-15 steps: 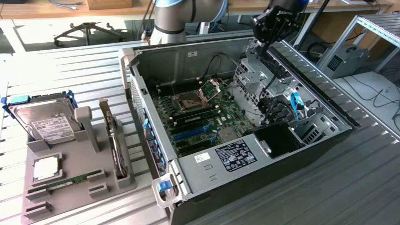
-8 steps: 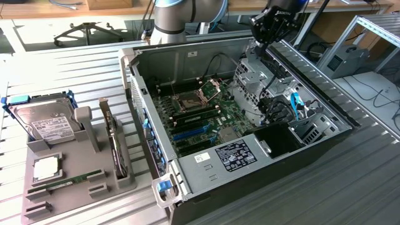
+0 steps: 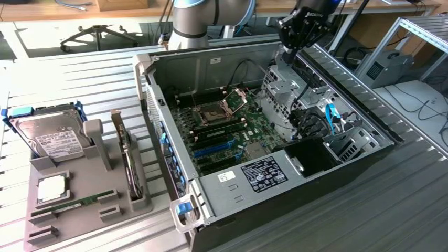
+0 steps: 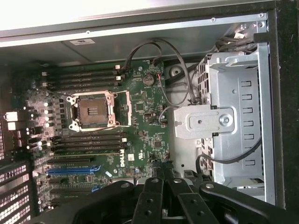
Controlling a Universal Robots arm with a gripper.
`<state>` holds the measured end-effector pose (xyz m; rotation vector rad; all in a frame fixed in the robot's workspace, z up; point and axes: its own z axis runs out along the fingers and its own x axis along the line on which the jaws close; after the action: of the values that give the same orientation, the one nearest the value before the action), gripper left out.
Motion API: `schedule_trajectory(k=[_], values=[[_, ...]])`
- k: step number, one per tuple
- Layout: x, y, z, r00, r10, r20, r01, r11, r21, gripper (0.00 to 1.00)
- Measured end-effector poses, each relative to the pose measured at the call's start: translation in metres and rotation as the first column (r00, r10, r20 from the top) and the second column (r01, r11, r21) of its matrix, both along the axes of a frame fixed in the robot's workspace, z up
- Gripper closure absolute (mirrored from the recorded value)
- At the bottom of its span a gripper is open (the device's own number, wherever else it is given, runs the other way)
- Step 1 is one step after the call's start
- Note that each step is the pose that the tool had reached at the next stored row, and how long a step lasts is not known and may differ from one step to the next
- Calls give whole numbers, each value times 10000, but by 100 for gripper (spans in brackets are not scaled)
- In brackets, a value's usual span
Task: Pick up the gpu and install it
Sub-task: 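Reach for the gpu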
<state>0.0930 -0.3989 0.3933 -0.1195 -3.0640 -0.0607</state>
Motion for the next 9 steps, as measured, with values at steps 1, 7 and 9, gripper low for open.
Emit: schedule_trajectory(k=[1,7,9], values=[[-7,0,0,10000,0,0,0,10000,0,89],[-90,0,0,10000,1,1,-1,10000,0,89],[-124,0,0,10000,0,2,0,10000,0,89]])
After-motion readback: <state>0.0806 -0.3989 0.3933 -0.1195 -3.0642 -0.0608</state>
